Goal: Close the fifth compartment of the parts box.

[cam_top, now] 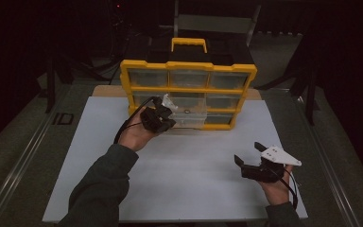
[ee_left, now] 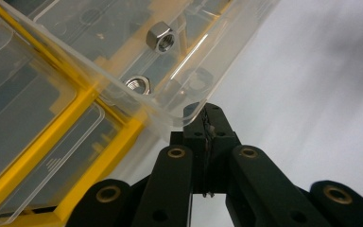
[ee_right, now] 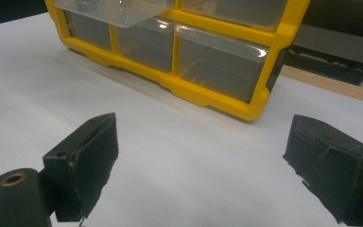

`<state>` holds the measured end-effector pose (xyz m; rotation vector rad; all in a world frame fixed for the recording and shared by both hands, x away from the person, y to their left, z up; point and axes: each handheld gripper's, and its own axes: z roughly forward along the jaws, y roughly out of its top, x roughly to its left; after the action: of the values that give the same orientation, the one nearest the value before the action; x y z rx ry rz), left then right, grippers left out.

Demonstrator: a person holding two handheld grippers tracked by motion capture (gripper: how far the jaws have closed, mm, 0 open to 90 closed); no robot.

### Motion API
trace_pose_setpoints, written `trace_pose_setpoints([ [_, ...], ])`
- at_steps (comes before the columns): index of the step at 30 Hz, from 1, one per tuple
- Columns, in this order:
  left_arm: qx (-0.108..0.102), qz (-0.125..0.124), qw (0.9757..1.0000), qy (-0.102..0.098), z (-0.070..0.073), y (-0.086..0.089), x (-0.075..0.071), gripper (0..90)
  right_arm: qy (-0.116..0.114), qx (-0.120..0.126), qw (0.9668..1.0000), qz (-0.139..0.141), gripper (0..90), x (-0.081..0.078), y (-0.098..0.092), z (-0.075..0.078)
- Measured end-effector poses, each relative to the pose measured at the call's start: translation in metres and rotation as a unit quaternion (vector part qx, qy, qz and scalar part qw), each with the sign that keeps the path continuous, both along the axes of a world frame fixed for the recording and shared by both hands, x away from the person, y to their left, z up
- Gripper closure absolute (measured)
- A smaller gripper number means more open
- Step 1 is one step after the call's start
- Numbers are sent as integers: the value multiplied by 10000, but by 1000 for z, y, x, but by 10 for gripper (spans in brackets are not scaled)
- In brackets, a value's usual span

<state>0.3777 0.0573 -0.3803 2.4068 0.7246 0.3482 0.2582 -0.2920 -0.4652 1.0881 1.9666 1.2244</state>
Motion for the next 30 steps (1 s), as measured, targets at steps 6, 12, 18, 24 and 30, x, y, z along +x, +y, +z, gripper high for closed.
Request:
trace_pose_setpoints([
  [6, -22, 35, 10000, 0, 1, 1, 3, 897, 3, -13, 10000, 0, 103, 0, 0, 0],
  [12, -35, 82, 10000, 4, 2, -3, 8, 897, 2, -19, 10000, 3, 103, 0, 0, 0],
  [18, 1, 122, 9999, -37, 1, -8, 12, 897, -3, -12, 10000, -2, 103, 0, 0, 0],
  [24, 25, 135, 9999, -53, 2, -14, 15, 897, -6, -12, 10000, -5, 103, 0, -1, 0],
  [30, 13, 179, 9998, -82, 3, -17, 19, 897, 5, -8, 10000, -19, 103, 0, -1, 0],
])
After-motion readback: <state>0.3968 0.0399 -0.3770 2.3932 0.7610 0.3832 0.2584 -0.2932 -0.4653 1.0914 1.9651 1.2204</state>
